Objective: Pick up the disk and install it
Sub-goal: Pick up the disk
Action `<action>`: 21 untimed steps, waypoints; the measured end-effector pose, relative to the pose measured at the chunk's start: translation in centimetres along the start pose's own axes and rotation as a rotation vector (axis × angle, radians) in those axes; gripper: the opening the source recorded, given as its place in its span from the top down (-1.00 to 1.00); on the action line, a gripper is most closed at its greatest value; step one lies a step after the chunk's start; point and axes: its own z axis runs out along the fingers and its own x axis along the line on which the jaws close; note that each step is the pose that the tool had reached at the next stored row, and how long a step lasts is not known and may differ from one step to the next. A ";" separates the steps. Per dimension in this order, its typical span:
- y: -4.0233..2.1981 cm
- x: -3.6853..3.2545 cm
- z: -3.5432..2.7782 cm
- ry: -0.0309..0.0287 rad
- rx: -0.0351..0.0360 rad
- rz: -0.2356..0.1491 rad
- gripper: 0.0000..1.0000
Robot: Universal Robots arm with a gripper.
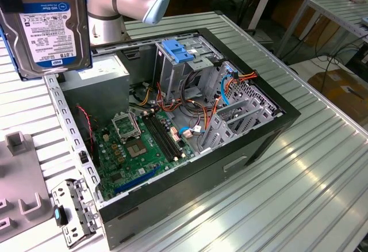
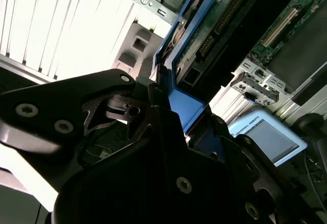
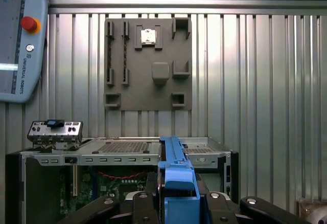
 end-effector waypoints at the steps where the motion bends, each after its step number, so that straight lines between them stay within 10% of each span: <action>1: -0.02 0.00 0.00 0.0000 0.0000 0.000 0.26; 8: -0.33 0.00 -0.01 0.0001 -0.0001 0.000 0.26; 16: -2.17 -0.02 -0.04 0.0000 0.0015 0.000 0.26; 21: -2.56 -0.02 0.07 -0.0002 0.0286 0.000 0.26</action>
